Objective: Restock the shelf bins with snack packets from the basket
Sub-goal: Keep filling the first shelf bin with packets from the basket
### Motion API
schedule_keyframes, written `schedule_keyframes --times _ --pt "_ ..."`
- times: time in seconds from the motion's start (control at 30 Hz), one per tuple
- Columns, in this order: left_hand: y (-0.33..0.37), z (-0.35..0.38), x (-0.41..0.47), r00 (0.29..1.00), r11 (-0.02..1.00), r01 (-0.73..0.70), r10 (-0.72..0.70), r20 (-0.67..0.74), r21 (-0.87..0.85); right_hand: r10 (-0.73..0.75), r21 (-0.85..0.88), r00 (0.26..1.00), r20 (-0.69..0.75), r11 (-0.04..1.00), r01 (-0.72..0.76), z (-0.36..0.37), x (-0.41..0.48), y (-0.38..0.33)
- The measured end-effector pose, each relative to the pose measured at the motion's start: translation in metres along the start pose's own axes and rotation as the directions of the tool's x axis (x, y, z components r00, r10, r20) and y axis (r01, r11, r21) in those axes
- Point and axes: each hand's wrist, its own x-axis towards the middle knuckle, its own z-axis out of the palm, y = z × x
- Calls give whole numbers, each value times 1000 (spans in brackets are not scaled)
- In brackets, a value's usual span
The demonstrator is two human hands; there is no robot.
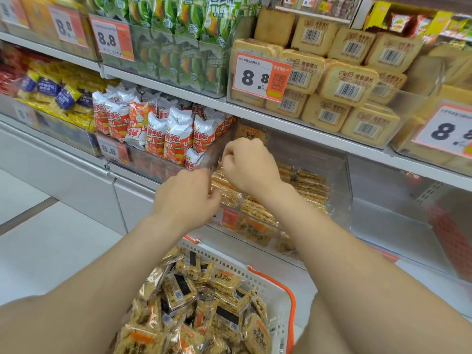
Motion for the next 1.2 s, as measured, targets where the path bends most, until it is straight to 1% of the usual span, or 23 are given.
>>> schedule_keyframes --times 0.07,0.1,0.13,0.2,0.27,0.3,0.37,0.47,0.53,0.63,0.77,0.87,0.93,1.0,1.07,1.13,1.2 --pt "-11 -3 -10 986 994 57 -70 149 91 -77 -55 993 94 995 83 -6 -13 -23" --pt "-19 -2 -14 963 987 54 -92 255 154 -107 -86 983 149 989 120 -8 -20 -34" --pt "-26 -1 -19 921 975 33 -114 371 220 -126 -116 970 208 981 153 -7 -28 -43" --pt "-43 7 -27 796 948 -40 -162 583 317 -159 -172 923 350 958 230 -1 -44 -59" --pt "-57 15 -36 664 910 -118 -226 713 398 -165 -209 840 517 927 310 16 -61 -67" --pt "-62 16 -40 618 890 -153 -254 745 430 -151 -219 787 598 914 342 28 -71 -69" --pt "-66 18 -47 569 853 -222 -280 773 472 -126 -220 686 716 893 393 51 -89 -70" --pt "-74 29 -57 542 835 -281 -269 796 473 -75 -199 572 817 894 402 76 -101 -69" --pt "-85 43 -64 537 850 -277 -249 806 447 -59 -187 526 849 896 403 81 -97 -74" --pt "-100 63 -73 547 874 -259 -218 808 411 -78 -174 552 830 904 390 80 -85 -83" --pt "-107 83 -79 532 862 -350 -139 835 367 -123 -139 570 812 909 393 79 -67 -84" --pt "-102 90 -77 544 861 -366 -110 832 353 -153 -105 571 807 913 394 78 -58 -84" --pt "-99 93 -75 548 832 -412 -101 831 373 -160 -87 574 803 921 379 78 -54 -83" --pt "-98 94 -72 550 765 -487 -106 828 422 -156 -78 571 806 928 364 78 -52 -81" --pt "-98 94 -68 555 724 -525 -108 825 448 -145 -83 572 807 932 353 77 -51 -79" --pt "-96 91 -64 566 738 -520 -79 821 429 -129 -95 573 810 934 344 76 -51 -76" --pt "-95 83 -58 571 829 -431 -55 819 356 -119 -107 576 809 933 344 72 -50 -72"
